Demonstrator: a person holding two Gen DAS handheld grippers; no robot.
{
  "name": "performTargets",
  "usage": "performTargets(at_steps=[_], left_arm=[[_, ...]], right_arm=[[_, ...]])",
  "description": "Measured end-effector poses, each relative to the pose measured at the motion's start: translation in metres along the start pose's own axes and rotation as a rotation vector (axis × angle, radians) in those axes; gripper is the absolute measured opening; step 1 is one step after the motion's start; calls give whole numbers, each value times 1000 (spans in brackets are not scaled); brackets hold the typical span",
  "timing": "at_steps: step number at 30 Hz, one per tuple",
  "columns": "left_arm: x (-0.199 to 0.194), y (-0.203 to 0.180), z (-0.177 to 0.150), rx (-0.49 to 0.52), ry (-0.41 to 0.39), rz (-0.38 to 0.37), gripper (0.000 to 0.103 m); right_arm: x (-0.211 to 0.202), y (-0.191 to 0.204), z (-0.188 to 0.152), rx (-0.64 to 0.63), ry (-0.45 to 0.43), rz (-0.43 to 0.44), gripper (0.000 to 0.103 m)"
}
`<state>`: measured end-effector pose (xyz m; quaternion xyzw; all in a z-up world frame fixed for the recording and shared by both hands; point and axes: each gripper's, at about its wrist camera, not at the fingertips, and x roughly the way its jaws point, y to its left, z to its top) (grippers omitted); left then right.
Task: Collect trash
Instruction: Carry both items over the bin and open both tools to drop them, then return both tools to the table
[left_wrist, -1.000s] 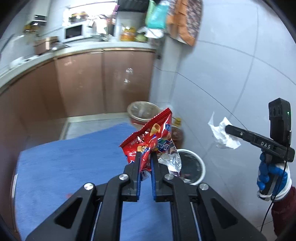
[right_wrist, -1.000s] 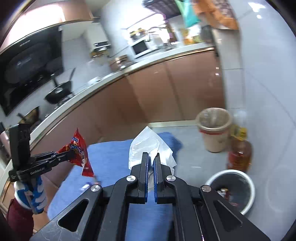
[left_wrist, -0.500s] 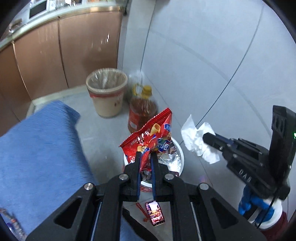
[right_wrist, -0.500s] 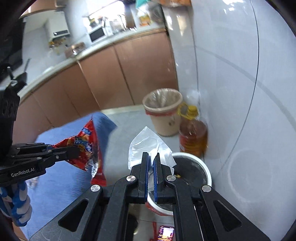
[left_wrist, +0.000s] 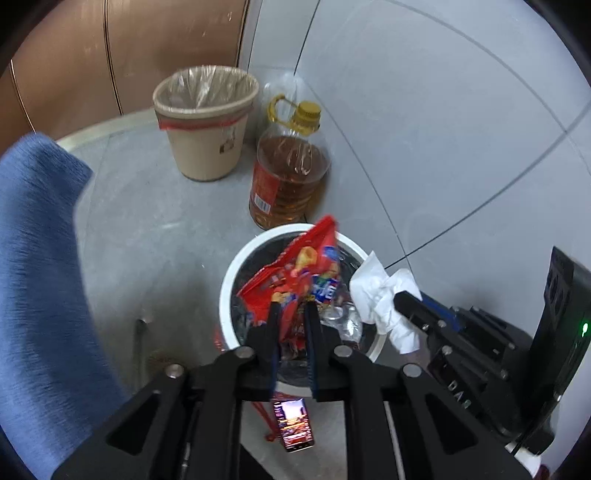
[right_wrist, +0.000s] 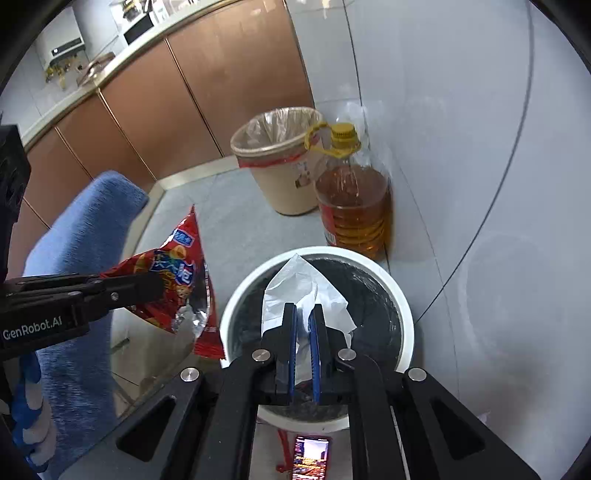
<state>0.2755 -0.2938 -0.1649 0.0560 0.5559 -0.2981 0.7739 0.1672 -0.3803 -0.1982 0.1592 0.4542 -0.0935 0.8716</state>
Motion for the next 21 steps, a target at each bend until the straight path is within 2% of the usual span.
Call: performTargets(at_steps=[1, 2, 4, 6, 8, 12, 21], left_arm=[[7, 1, 0, -8, 8, -7, 21], [13, 3, 1, -17, 16, -15, 22], [23, 5, 2, -37, 27, -21, 36], [27, 6, 1, -54, 28, -36, 41], [28, 8, 0, -60, 28, -43, 41], [17, 9, -1, -72, 4, -48, 41], [-58, 12, -12, -69, -125, -8, 41]], right_arm=[[5, -1, 0, -2, 4, -1, 9], [10, -2, -1, 0, 11, -2, 13], [18, -2, -3, -2, 22, -10, 24], [23, -3, -6, -7, 32, -22, 28], [26, -4, -8, -16, 36, -33, 33], [23, -1, -12, -29, 35, -44, 34], [-24, 19, -9, -48, -36, -49, 35]])
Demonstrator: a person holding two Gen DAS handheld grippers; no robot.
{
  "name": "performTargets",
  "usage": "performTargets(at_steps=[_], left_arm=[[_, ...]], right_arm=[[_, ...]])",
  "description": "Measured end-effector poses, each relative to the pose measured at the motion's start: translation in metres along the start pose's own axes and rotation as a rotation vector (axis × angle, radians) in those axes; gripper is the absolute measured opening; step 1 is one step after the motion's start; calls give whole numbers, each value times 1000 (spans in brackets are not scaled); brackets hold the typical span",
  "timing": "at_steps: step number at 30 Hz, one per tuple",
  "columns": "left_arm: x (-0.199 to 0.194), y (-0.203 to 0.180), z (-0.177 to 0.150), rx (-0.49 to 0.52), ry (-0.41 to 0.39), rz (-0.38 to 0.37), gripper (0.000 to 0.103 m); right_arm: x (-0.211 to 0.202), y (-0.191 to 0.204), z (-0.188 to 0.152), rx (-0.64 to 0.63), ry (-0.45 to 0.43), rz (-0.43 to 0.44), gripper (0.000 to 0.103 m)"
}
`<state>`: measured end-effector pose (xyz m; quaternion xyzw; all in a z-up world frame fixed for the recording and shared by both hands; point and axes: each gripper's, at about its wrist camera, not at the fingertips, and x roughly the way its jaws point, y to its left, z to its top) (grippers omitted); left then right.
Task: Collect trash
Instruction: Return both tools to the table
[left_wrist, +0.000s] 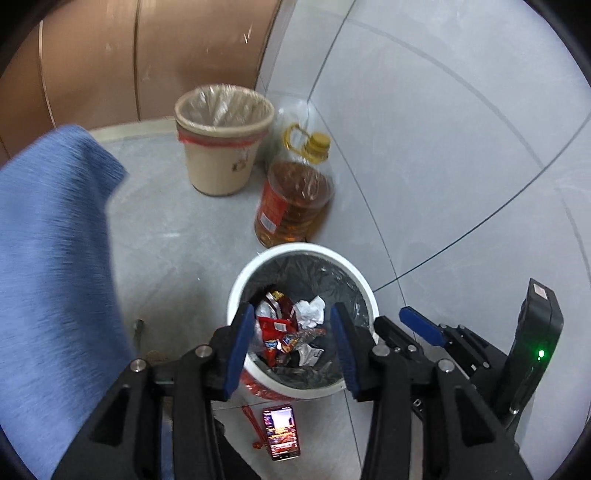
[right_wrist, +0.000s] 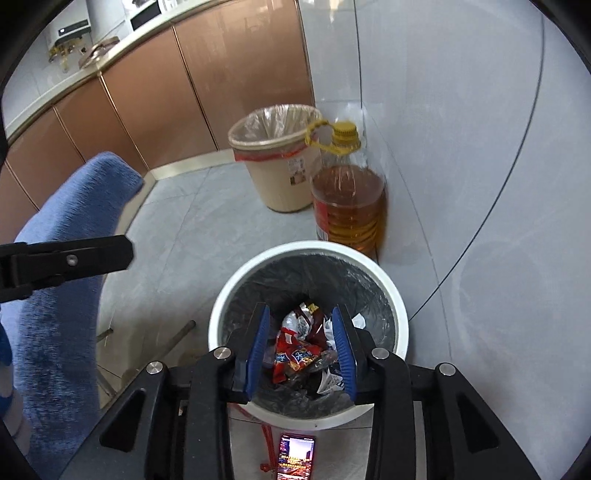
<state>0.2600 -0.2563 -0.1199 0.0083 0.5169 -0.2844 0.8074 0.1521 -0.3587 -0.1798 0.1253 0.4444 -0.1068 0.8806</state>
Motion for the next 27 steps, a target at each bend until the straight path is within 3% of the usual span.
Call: performTargets(at_steps=[8, 15, 27], left_arm=[[-95, 7, -20, -17, -156, 62, 41], [-182, 23, -57, -17, -286, 122, 41], [-314, 98, -123, -78, -426, 265, 42]], right_arm=[[-76, 31, 2, -7, -109, 28, 40], [-146, 80, 3, -96, -204, 86, 41], [-247, 169, 0, -228, -344, 205, 43]])
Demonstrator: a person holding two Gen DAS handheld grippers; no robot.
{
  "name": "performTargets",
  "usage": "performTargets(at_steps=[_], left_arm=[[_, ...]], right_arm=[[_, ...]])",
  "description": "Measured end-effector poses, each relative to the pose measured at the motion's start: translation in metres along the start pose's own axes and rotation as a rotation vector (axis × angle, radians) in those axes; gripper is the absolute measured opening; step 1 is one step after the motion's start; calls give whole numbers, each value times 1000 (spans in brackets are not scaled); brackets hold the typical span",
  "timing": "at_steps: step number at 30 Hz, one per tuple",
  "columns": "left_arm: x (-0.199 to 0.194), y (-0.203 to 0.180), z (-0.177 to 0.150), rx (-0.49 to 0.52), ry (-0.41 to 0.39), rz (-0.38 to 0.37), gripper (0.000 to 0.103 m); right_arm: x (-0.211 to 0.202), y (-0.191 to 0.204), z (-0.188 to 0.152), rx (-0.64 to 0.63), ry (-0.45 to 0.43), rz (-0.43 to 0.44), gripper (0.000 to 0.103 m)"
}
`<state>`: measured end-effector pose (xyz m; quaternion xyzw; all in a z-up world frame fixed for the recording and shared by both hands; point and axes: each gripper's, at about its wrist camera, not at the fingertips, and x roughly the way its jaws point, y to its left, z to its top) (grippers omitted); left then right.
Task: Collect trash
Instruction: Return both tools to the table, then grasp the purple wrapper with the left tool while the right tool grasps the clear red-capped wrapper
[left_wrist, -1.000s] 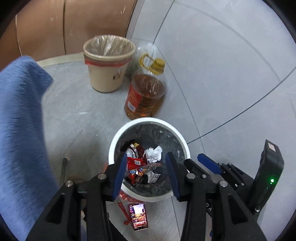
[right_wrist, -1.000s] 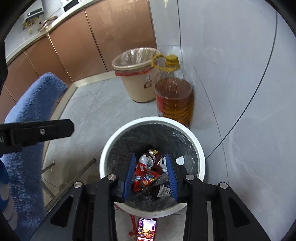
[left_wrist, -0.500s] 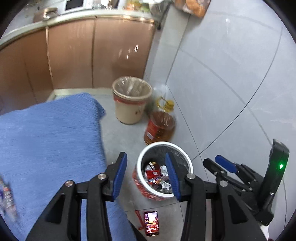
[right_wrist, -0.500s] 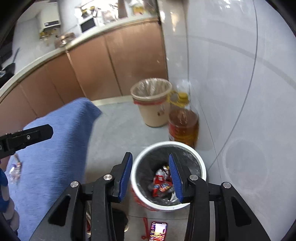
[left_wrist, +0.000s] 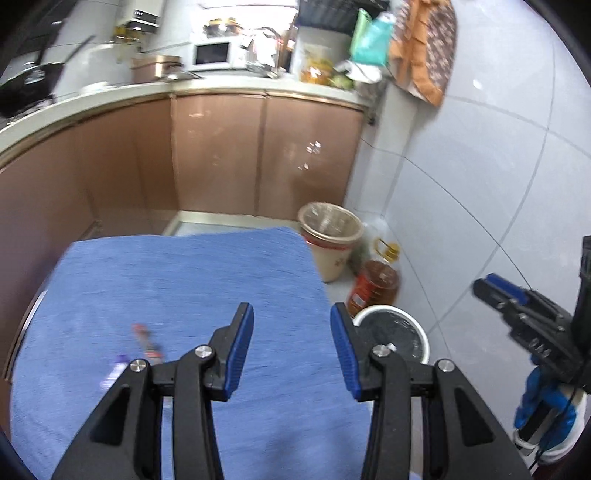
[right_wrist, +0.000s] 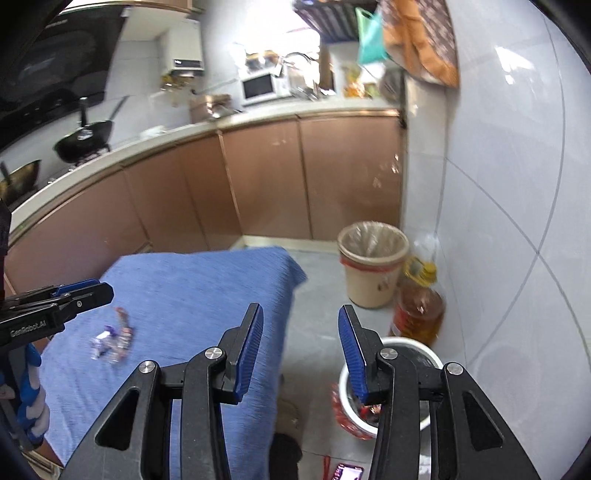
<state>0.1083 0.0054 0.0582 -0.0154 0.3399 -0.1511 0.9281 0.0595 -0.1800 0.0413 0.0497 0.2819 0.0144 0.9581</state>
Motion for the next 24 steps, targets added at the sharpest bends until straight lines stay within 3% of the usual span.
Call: performTargets(at_steps=[2, 5, 11, 16, 24], left_arm=[[-20, 21, 0, -14, -26, 31, 43], [-47, 53, -3, -34, -63, 76, 54], [-70, 99, -13, -40, -72, 147, 56], [-70, 135, -30, -56, -48, 183, 56], [-39, 169, -60, -54, 18, 222, 56]], right_arm=[[-9, 15, 7, -9, -21, 23, 50], [-21, 37, 15, -27, -46, 57, 51], [-27, 80, 22, -64, -62, 122, 52], [-16, 108, 20, -83, -46, 178, 52], [19, 143, 3, -103, 4, 240, 52]])
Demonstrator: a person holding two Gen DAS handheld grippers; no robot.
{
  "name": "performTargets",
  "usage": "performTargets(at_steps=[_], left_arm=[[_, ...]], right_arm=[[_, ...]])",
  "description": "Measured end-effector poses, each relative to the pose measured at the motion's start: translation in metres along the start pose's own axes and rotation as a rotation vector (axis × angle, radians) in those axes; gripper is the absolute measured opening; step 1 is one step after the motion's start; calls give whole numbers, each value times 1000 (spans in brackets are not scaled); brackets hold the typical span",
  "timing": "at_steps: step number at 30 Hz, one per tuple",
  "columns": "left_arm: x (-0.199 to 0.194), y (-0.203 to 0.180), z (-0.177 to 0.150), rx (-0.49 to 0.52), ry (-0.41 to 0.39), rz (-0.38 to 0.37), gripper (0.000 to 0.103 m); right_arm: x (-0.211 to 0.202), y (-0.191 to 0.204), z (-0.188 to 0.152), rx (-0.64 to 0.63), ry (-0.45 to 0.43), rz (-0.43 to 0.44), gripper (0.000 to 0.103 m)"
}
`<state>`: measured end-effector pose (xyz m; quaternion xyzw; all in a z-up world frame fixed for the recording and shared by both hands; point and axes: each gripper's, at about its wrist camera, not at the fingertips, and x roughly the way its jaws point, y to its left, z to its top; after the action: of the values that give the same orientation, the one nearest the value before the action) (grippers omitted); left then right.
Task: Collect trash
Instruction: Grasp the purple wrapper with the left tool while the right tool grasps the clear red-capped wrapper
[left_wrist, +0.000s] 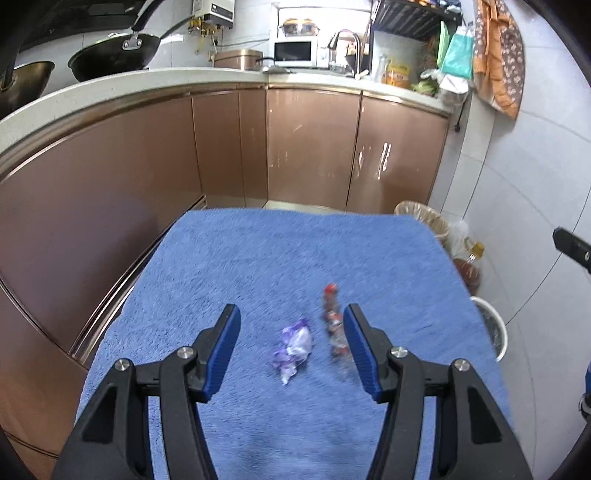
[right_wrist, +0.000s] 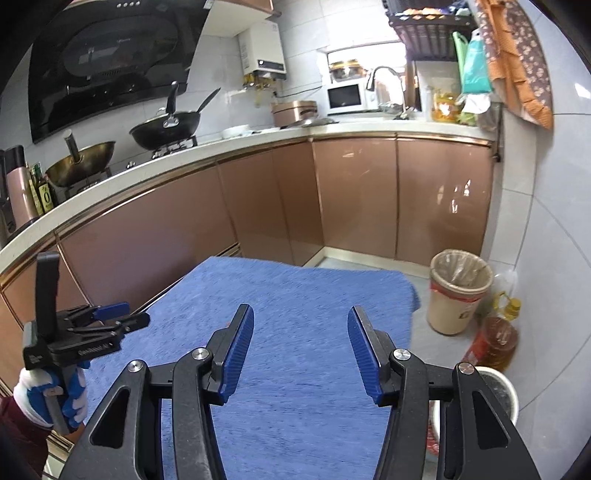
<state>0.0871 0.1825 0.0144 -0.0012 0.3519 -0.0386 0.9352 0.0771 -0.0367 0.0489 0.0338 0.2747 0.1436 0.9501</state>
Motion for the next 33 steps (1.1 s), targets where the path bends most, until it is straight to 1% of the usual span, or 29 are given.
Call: performTargets(at_steps=[3, 6, 12, 18, 26, 29, 33], left_arm=[[16, 4, -8, 12, 29, -12, 56], [36, 7, -17, 33, 75, -34, 56], [68, 2, -34, 82, 137, -67, 56], [93, 3, -38, 102, 166, -88, 56], [114, 7, -43, 115, 190, -121, 55], [121, 9, -43, 116, 196, -138, 51], [131, 11, -44, 117, 208, -153, 43]], right_arm=[[17, 9, -6, -5, 28, 13, 52], [37, 14, -13, -6, 68, 32, 52], [74, 25, -24, -13, 137, 69, 52], [112, 31, -31, 6, 198, 108, 52], [159, 46, -40, 24, 284, 161, 52], [173, 54, -42, 17, 316, 176, 52], [192, 64, -47, 22, 360, 200, 52]])
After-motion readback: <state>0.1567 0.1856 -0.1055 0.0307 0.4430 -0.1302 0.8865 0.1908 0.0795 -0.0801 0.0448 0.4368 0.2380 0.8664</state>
